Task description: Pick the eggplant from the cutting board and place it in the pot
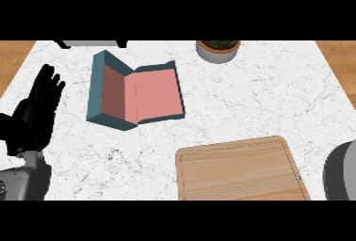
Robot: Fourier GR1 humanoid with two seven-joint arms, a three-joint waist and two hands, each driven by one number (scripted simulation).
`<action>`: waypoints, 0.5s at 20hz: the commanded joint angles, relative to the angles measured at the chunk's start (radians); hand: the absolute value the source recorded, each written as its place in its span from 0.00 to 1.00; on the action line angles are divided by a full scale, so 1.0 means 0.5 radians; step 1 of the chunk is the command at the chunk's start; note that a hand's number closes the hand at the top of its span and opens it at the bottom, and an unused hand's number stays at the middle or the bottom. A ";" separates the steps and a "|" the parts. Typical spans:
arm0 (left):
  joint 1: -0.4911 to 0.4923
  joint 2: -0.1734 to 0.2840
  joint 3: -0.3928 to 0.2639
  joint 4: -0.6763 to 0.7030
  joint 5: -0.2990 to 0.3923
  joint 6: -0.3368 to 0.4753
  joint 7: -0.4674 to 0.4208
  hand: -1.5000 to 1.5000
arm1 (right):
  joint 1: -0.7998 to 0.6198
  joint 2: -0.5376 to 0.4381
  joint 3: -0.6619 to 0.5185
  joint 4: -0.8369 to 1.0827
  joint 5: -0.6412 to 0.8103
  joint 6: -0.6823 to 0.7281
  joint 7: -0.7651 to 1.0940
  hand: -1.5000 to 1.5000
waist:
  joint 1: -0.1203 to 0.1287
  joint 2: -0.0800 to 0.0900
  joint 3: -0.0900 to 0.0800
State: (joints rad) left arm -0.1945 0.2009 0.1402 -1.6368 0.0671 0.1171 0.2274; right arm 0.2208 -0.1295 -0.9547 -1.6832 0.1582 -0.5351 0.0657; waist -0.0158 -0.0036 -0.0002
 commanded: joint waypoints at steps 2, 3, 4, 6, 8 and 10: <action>-0.050 -0.035 -0.028 0.019 -0.033 0.021 -0.021 0.50 | 0.307 0.175 -0.153 -0.277 -0.341 0.243 -0.113 0.00 | 0.002 0.003 0.000; -0.073 -0.004 -0.009 -0.047 -0.004 0.016 0.093 0.50 | 0.355 0.219 -0.175 -0.323 -0.338 0.246 -0.068 0.00 | 0.008 0.003 0.000; 0.000 0.014 0.055 0.090 0.038 -0.057 -0.089 0.50 | 0.470 0.251 -0.165 -0.399 -0.449 0.290 -0.120 0.00 | -0.003 0.003 -0.001; 0.017 -0.021 -0.026 -0.084 -0.036 0.021 0.051 0.50 | 0.606 0.254 -0.180 -0.396 -0.567 0.356 -0.208 0.00 | 0.001 0.000 0.001; 0.017 0.029 0.047 0.026 0.044 -0.080 -0.031 0.50 | 0.769 0.256 -0.025 -0.455 -0.684 0.293 -0.213 0.00 | -0.012 0.001 0.000; -0.062 -0.071 -0.070 -0.014 -0.087 0.065 0.063 0.50 | 0.660 0.257 -0.203 -0.234 -0.641 0.468 -0.364 0.00 | 0.009 0.005 0.001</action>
State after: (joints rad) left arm -0.1988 0.1894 0.1343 -1.6452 0.0555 0.1206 0.2372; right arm 0.5071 -0.0154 -1.0328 -1.8290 -0.1175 -0.3591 -0.0539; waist -0.0151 -0.0027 -0.0003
